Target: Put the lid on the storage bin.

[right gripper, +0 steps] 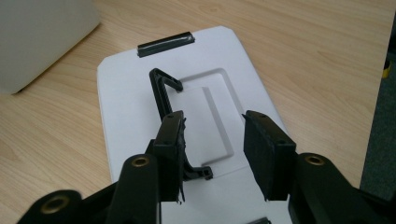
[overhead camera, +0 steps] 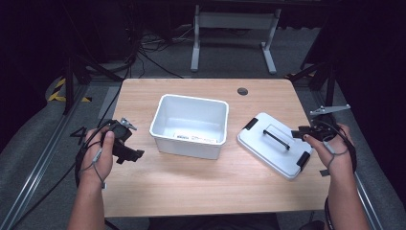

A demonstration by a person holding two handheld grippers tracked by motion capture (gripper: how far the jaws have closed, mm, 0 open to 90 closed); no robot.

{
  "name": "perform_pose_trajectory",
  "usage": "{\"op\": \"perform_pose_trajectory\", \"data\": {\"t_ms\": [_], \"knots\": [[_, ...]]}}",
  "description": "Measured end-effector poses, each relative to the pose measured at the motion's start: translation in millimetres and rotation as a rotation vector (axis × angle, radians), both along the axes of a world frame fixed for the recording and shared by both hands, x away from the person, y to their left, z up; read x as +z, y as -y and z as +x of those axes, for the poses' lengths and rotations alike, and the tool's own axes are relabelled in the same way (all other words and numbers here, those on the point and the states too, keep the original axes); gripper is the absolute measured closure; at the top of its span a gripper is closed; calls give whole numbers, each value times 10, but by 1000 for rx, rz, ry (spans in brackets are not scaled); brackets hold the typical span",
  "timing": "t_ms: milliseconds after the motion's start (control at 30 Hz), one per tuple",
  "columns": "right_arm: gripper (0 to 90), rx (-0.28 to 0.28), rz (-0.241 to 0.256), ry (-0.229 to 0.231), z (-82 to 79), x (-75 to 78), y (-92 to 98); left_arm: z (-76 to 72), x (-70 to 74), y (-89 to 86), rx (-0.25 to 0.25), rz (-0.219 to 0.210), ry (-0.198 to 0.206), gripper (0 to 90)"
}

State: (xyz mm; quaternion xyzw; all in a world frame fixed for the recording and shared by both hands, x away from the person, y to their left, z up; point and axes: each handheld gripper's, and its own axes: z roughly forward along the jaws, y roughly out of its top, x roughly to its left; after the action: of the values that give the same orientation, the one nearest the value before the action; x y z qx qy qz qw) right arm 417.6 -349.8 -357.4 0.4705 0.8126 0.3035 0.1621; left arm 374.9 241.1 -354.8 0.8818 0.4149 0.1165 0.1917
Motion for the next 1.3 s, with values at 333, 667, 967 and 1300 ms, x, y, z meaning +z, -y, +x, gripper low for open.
{"op": "perform_pose_trajectory", "data": {"t_ms": [333, 667, 967, 1300], "knots": [[575, 72, -25, 4, 5, 3, -148, -25, 1, 67, -24, 14, -1, 203], [512, 181, -122, -53, 84, -170, -405, -14, -15, 108, -38, 25, -13, 203], [553, 236, -184, -73, 213, -537, -497, -5, -72, 114, -28, 22, -34, 204], [810, 239, -280, -76, 259, -606, -470, -8, -87, 98, -27, 31, -38, 204]]}}
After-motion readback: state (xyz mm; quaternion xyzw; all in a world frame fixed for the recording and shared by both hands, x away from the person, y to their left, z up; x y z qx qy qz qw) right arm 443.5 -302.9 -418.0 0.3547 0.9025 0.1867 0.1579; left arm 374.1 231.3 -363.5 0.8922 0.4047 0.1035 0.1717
